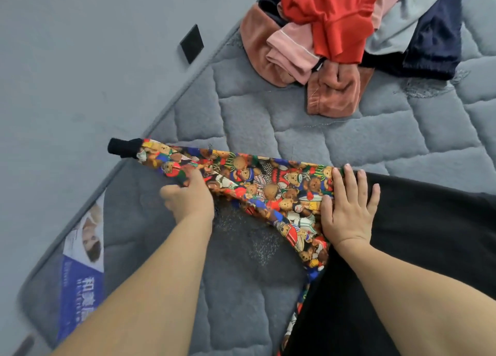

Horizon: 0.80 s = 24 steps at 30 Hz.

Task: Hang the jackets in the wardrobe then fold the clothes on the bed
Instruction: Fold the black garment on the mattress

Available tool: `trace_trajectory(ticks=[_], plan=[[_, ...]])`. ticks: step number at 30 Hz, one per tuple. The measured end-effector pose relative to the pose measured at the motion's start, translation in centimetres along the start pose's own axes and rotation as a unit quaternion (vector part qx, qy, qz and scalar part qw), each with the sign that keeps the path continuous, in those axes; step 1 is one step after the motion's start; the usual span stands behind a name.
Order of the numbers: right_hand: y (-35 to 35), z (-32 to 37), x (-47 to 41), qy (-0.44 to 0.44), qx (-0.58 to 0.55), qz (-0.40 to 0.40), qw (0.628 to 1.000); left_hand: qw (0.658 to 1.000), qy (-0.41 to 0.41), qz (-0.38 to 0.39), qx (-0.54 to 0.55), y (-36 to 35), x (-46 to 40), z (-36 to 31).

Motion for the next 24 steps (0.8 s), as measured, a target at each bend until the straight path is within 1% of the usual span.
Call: trace_trajectory(ticks=[1,2,5,6,8,10,12,13,14,17,18,19,21,22,24], plan=[[-0.1,0.0,-0.1,0.000,-0.001,-0.001,1.000,0.998,-0.046,0.044,0.022,-1.8,0.5,-0.1],[-0.1,0.0,-0.1,0.001,0.000,-0.002,1.000,0.995,-0.051,0.084,0.004,-3.4,1.7,-0.5],[-0.2,-0.1,0.0,0.001,0.005,-0.003,1.000,0.989,-0.072,0.088,-0.089,-5.3,2.3,-1.9],[-0.1,-0.1,0.0,-0.001,0.004,-0.003,1.000,0.992,-0.068,0.084,-0.063,-5.4,1.9,-2.0],[0.0,-0.1,-0.1,-0.001,0.002,-0.005,1.000,0.997,-0.021,0.079,0.013,-4.5,0.8,-0.4],[0.0,-0.1,0.0,-0.001,0.003,-0.003,1.000,0.992,0.053,0.068,0.092,-2.2,-0.4,3.0],[-0.1,-0.1,0.1,0.000,0.004,0.003,1.000,0.980,0.128,0.080,0.133,-0.3,-1.0,6.7],[-0.1,-0.1,0.1,0.001,0.004,0.005,1.000,0.976,0.146,0.090,0.137,0.2,-1.0,7.9],[-0.1,0.0,0.0,0.001,0.004,0.006,1.000,0.978,0.142,0.078,0.130,0.6,-1.1,8.4],[-0.1,0.0,0.1,0.000,0.005,0.007,1.000,0.991,0.101,-0.044,0.073,1.5,-0.7,5.8],[-0.1,0.0,0.1,-0.001,0.005,0.007,1.000,0.993,0.085,-0.059,0.047,1.0,-0.5,4.3],[-0.1,0.0,0.1,-0.001,0.005,0.007,1.000,0.993,0.086,-0.062,0.051,0.4,-0.5,3.1],[0.0,0.1,0.1,-0.001,0.008,0.010,1.000,0.987,0.093,-0.035,0.129,-0.8,-1.1,1.0],[0.0,0.1,0.1,-0.002,0.009,0.012,1.000,0.982,0.073,-0.023,0.174,-1.2,-1.6,-0.4],[0.0,0.2,0.0,-0.002,0.011,0.014,1.000,0.969,0.002,-0.004,0.247,-1.1,-1.8,-3.9]])
Point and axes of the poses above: each hand's wrist, its own x-axis away from the middle knuckle, its own y-axis out of the back of the hand, z = x × y, the point moved 7 cm from there along -x, towards the middle knuckle, and after that the axes turned 4 degrees about z, right-handed, at the moved point
